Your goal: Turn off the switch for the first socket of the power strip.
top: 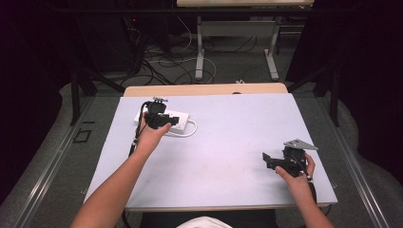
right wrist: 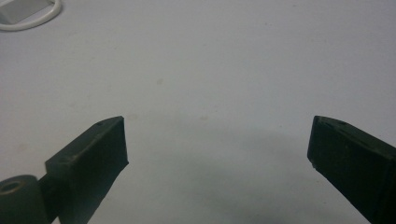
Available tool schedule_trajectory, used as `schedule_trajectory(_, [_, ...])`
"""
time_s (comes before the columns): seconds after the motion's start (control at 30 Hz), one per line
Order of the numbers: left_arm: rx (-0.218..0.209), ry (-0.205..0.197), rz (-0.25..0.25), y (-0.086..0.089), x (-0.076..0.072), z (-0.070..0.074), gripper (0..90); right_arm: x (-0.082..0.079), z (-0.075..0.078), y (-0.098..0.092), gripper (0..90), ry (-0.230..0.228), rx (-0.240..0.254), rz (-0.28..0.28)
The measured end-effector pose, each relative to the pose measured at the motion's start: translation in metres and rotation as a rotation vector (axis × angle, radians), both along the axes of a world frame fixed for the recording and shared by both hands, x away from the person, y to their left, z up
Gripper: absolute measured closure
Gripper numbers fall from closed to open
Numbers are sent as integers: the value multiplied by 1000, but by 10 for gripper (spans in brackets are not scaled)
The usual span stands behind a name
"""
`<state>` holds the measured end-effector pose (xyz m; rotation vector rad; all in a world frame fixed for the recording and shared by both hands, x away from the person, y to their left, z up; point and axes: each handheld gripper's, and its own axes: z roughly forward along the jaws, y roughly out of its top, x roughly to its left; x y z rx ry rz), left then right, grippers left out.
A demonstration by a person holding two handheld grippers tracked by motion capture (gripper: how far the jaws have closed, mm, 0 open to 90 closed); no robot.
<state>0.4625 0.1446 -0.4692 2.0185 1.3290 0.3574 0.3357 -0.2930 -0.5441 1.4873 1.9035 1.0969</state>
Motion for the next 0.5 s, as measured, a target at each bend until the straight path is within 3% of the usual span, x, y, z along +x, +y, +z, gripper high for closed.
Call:
schedule_trajectory(0.33, [0, -40, -69, -7, -17, 4, 440, 0, 0, 1, 44, -4, 0, -3])
schedule_trajectory(0.5, [-9, -52, -71, -5, -26, 4, 384, 0, 0, 1, 44, -11, -1, -10])
